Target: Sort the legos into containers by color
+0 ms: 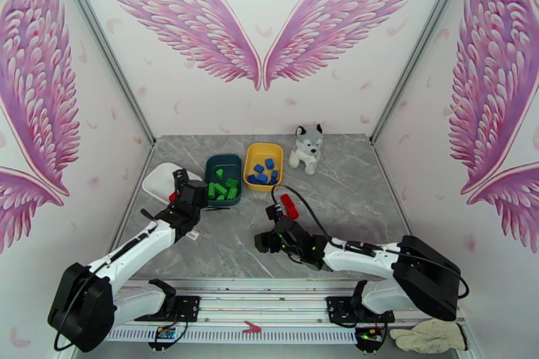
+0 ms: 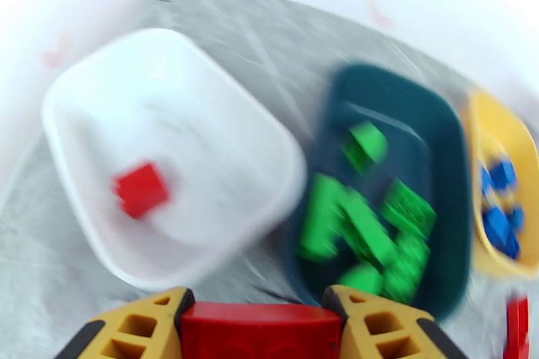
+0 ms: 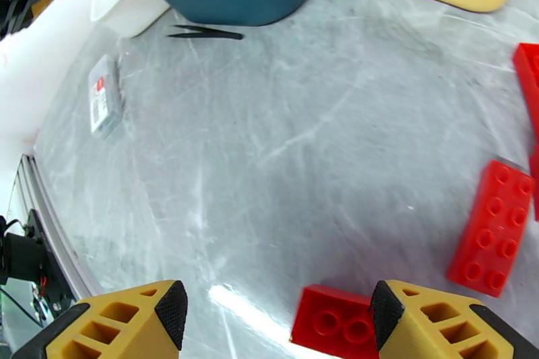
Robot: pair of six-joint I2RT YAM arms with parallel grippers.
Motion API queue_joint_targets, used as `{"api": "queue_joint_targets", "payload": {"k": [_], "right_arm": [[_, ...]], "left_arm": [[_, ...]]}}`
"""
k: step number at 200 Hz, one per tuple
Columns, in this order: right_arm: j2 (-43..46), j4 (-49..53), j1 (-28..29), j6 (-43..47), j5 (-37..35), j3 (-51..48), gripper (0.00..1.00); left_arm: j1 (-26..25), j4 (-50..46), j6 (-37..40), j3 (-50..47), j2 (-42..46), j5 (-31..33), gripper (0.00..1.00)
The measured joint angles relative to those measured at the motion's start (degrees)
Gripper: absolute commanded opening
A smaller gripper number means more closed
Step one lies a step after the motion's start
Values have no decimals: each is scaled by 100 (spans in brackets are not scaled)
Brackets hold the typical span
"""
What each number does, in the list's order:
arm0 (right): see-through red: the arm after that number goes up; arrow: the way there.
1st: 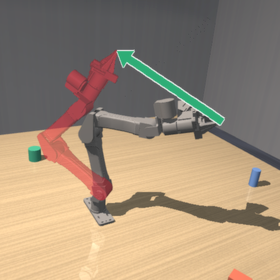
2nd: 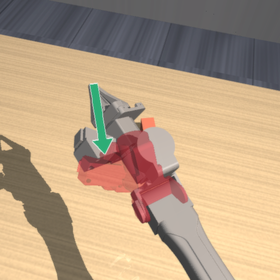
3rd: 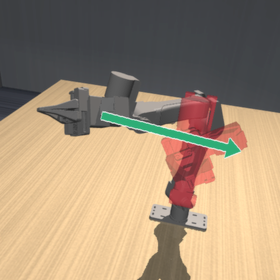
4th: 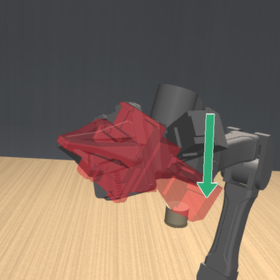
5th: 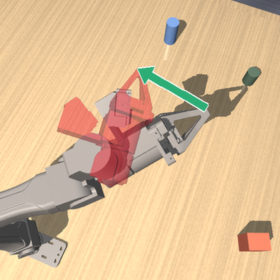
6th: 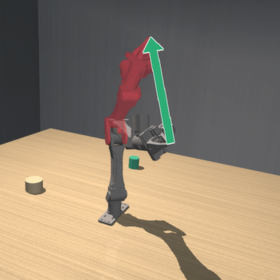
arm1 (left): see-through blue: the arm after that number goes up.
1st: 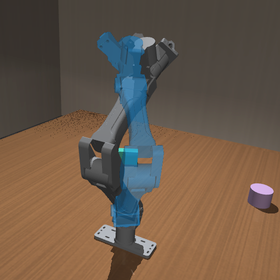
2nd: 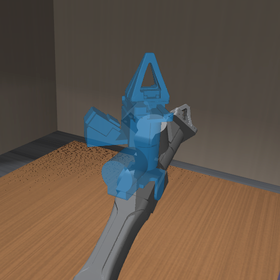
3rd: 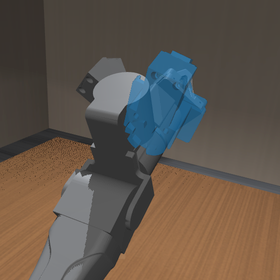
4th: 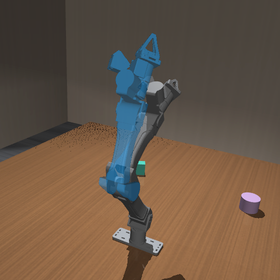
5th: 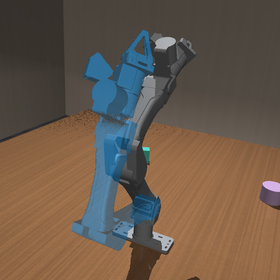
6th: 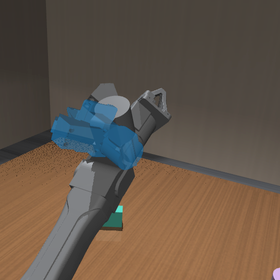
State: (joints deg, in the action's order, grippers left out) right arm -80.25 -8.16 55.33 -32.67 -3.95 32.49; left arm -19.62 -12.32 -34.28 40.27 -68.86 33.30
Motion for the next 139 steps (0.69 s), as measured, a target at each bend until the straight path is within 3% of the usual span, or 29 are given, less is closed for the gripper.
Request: {"api": "queue_joint_targets", "payload": {"k": [40, 61, 81, 115, 139], "right_arm": [[-173, -66, 24, 96, 103, 79, 78], [-293, -70, 28, 111, 151, 146, 78], [-426, -70, 35, 133, 184, 254, 78], [-667, -70, 35, 170, 201, 505, 79], [-695, -63, 35, 219, 160, 531, 83]], "left_arm": [[1054, 197, 160, 2, -597, -369, 50], [1384, 199, 197, 2, -859, -573, 76], [1440, 243, 262, 26, -868, -723, 88], [1401, 306, 354, 81, -859, -984, 90], [1069, 284, 389, 63, -649, -1027, 93]]}}
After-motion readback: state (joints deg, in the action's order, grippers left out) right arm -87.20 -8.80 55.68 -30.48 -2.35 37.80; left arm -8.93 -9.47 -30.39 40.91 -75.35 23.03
